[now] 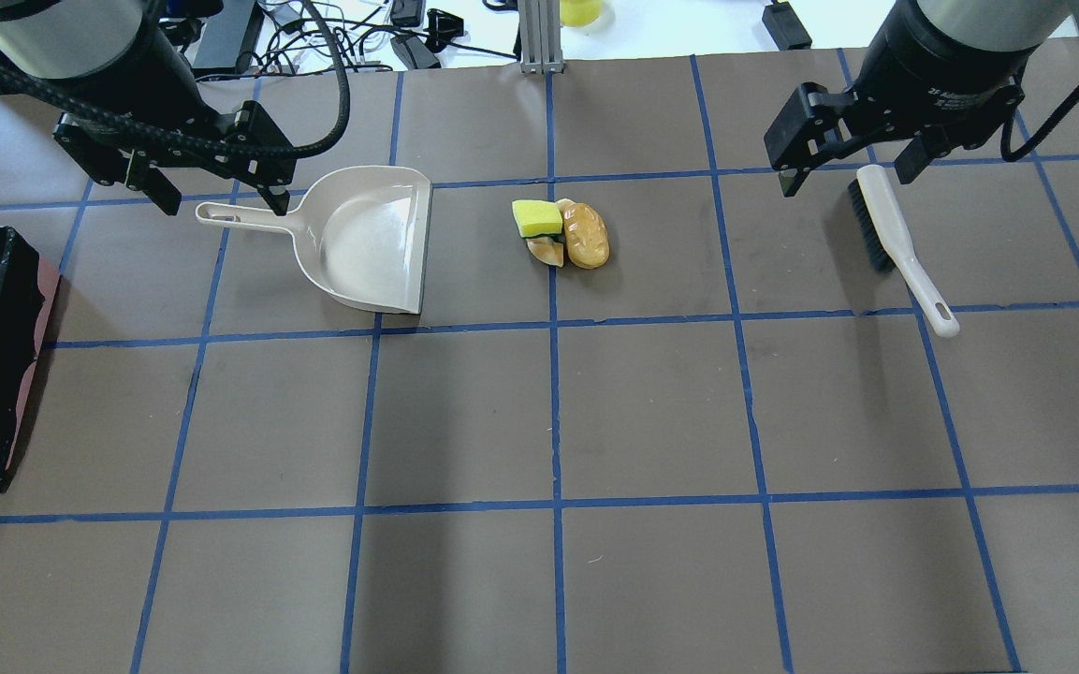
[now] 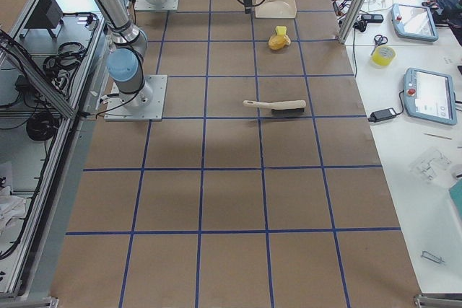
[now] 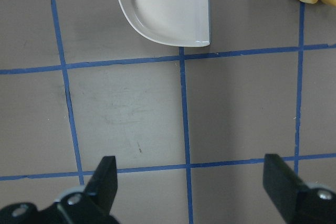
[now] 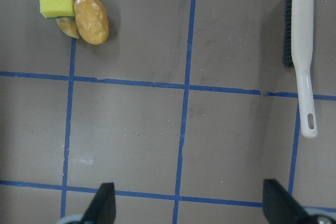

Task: Sweep and dump trash into bin
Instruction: 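Grasp the dustpan handle with the left gripper while the right grasps the brush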

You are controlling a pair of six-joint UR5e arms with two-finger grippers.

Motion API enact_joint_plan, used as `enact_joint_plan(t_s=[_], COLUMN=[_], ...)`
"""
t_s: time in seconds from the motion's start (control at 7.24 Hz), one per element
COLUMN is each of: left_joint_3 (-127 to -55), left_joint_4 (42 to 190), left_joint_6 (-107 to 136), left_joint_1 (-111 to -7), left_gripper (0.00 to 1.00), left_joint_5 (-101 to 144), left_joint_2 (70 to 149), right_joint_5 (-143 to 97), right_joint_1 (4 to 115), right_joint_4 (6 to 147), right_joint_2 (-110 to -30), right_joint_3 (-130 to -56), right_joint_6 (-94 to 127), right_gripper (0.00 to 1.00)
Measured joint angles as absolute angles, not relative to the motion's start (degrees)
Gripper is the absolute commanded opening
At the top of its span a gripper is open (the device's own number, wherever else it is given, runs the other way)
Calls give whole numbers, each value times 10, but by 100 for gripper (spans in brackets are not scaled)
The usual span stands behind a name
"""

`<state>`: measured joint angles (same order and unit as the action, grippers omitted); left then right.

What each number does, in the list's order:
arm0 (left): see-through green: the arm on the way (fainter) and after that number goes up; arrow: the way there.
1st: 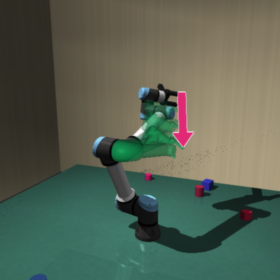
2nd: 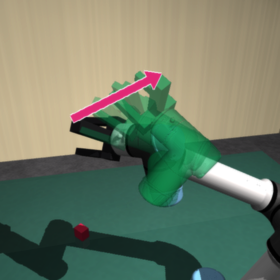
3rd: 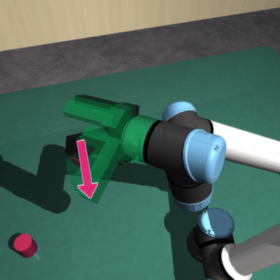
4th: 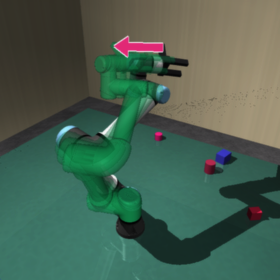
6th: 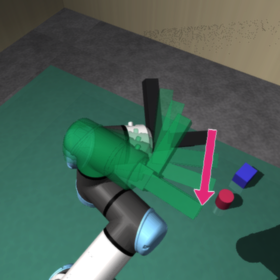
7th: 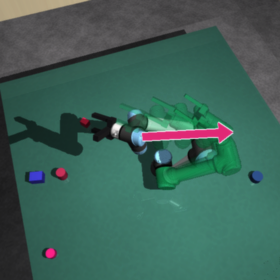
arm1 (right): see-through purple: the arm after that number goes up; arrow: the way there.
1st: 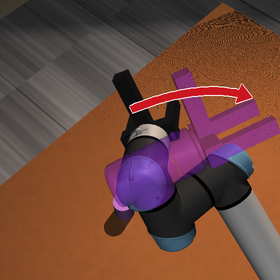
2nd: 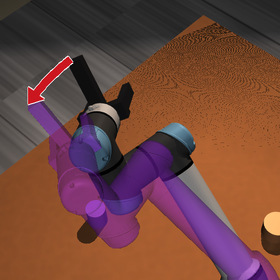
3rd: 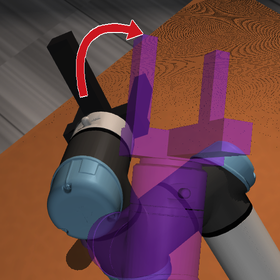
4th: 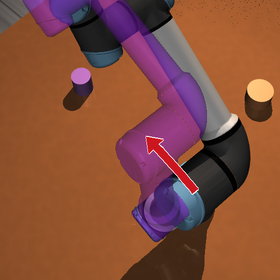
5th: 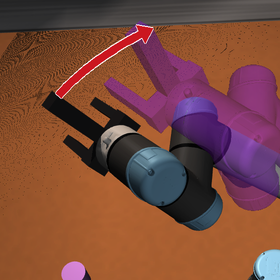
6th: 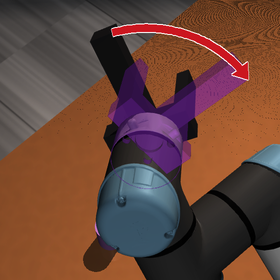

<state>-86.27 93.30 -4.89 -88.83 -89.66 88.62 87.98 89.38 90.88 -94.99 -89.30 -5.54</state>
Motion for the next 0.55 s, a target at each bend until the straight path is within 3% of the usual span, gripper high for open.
enact_joint_plan(t_s=[0.55], left_joint_3=[-899], left_joint_4=[927], left_joint_6=[-53], left_joint_1=[-888], left_gripper=[100], left_joint_5=[-893], left_joint_2=[871], right_joint_5=[879], right_joint_1=[893], right_joint_4=[909], right_joint_2=[-948], right_joint_3=[-892], right_joint_6=[-57], right_gripper=[100])
